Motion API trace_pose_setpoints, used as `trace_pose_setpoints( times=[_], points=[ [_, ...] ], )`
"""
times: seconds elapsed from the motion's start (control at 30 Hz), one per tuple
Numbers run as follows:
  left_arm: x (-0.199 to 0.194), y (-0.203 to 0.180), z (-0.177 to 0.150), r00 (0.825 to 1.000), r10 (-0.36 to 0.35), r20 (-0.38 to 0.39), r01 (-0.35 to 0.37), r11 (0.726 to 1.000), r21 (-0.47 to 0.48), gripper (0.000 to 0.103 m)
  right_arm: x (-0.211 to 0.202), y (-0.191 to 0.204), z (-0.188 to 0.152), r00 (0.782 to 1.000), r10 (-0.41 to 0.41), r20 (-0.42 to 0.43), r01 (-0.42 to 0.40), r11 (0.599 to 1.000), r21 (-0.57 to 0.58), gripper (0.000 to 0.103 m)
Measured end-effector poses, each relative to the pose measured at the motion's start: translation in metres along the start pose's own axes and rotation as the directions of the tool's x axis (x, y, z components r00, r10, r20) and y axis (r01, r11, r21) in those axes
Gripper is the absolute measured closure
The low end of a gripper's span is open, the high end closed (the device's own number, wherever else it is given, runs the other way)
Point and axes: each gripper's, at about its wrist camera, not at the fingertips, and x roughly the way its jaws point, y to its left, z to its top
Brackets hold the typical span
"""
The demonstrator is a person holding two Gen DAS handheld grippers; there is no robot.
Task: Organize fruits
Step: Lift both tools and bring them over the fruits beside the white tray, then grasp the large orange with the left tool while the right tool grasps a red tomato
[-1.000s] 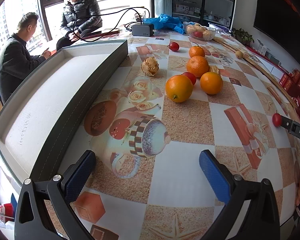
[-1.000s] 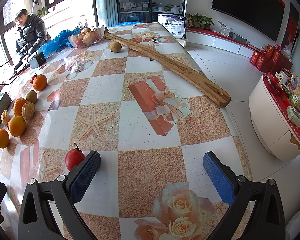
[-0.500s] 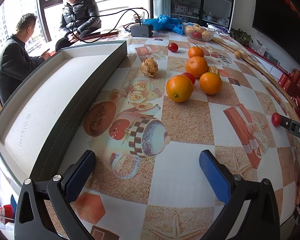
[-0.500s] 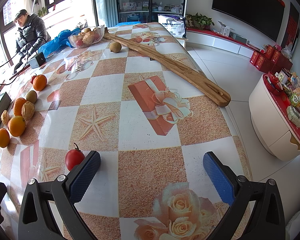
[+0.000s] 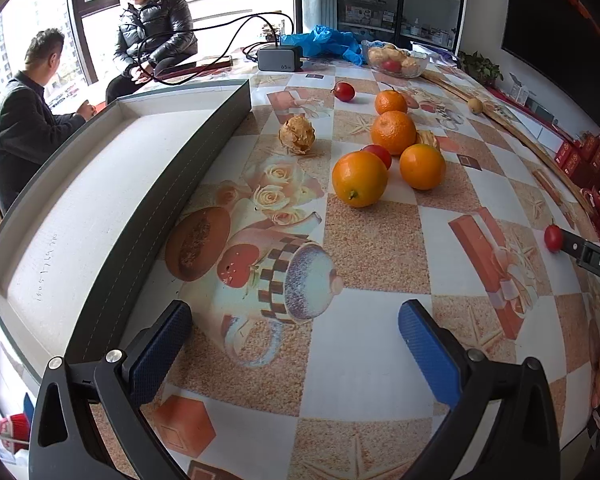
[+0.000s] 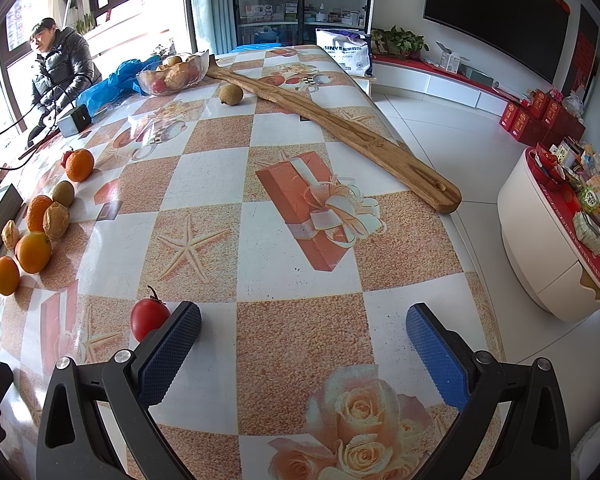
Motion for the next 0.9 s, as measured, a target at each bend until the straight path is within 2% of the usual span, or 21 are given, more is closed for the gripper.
trace_pose_setpoints(
  times=[0.2,0.3,0.4,0.47,0.67,0.73,0.77,0.83,0.9],
  points=[
    [0.003,0.005,0.016,0.998,-0.027,-0.060,0.030,0.998,0.050,0.000,0.001,0.000,0.001,1.000,-0.008,-0.004,0.008,1.000,0.006,0.000],
    [-0.005,0.002,0.033,0.999,-0.039,-0.016,0.040,0.996,0.074,0.000,0.001,-0.001,0.001,1.000,-0.003,-0.011,0.003,1.000,-0.001,0.000],
    [-0.003,-0.009,0.051,0.998,-0.063,-0.002,0.062,0.991,0.120,0.000,0.001,0.000,0.005,0.997,0.045,-0.058,-0.048,0.998,-0.046,0.000],
    [0.006,-0.019,0.060,0.997,-0.070,-0.016,0.072,0.985,0.158,0.003,-0.005,0.002,0.009,0.991,0.121,-0.060,-0.124,0.991,-0.045,0.000],
    [0.027,-0.032,0.076,0.996,-0.071,-0.045,0.078,0.981,0.175,0.020,-0.011,0.041,0.014,0.981,0.186,-0.054,-0.193,0.967,-0.165,0.000],
    [0.034,-0.030,0.075,0.995,-0.076,-0.066,0.085,0.985,0.151,0.031,-0.008,0.054,0.012,0.974,0.218,-0.066,-0.227,0.954,-0.193,0.000],
    [0.039,-0.028,0.075,0.994,-0.074,-0.084,0.085,0.986,0.141,0.045,-0.007,0.061,0.011,0.972,0.222,-0.071,-0.233,0.949,-0.211,0.000],
    [0.039,-0.026,0.074,0.994,-0.094,-0.061,0.100,0.988,0.114,0.063,-0.002,0.076,0.007,0.971,0.223,-0.087,-0.237,0.938,-0.251,0.011],
    [0.039,-0.027,0.075,0.995,-0.086,-0.056,0.092,0.989,0.117,0.066,-0.002,0.090,0.006,0.977,0.205,-0.058,-0.213,0.928,-0.307,0.021]
  ],
)
